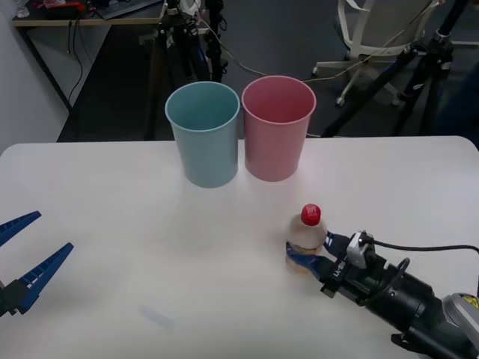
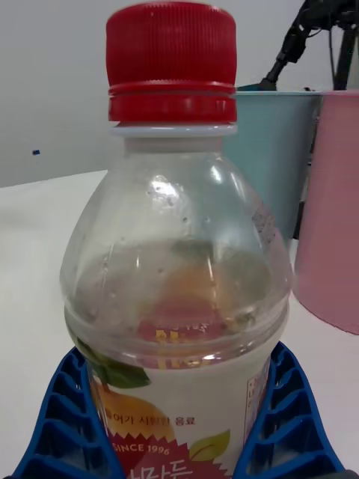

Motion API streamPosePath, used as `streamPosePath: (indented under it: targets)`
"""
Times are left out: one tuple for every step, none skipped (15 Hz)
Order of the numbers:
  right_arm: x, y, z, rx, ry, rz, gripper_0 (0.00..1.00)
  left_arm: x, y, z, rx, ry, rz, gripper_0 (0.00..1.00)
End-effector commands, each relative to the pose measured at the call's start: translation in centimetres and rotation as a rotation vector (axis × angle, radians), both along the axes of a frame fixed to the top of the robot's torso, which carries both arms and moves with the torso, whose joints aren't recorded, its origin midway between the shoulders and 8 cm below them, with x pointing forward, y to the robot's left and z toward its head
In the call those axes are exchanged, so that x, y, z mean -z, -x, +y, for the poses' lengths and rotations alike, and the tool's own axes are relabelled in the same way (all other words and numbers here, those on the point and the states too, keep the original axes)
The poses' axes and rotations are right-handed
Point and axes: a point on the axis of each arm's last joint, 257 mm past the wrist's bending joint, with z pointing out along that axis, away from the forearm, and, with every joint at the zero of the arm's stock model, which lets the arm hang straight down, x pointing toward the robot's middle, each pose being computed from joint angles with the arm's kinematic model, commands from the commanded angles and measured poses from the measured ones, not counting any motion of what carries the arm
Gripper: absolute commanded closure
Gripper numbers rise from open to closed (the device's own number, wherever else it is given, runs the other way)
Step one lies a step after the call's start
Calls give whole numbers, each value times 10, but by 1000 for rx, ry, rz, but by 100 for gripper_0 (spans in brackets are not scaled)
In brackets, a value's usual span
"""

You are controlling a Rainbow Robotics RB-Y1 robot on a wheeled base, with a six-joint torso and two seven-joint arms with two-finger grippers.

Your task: Grasp the object on the table and drop it into the matching bin: aluminum can to the light blue bin, PET bottle to the pink bin.

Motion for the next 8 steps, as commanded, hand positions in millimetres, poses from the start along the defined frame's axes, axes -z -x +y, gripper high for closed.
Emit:
streamPosePath:
  targets:
    - [-15, 0, -29, 89, -16, 3, 100, 0, 0, 0, 0, 0, 0, 0]
    - [-22, -2, -42, 124, -23, -3, 100, 0, 0, 0, 0, 0, 0, 0]
    - [-26, -3, -53, 152, -30, -3, 100, 0, 0, 0, 0, 0, 0, 0]
    - [-29, -4, -64, 175, -38, -2, 100, 0, 0, 0, 0, 0, 0, 0]
    - [-33, -6, -80, 207, -43, -2, 100, 0, 0, 0, 0, 0, 0, 0]
    - [-36, -7, -90, 226, -50, 0, 100, 0, 0, 0, 0, 0, 0, 0]
    - [-38, -8, -98, 241, -55, 1, 100, 0, 0, 0, 0, 0, 0, 0]
    - [-46, -9, -108, 258, -52, -8, 100, 0, 0, 0, 0, 0, 0, 0]
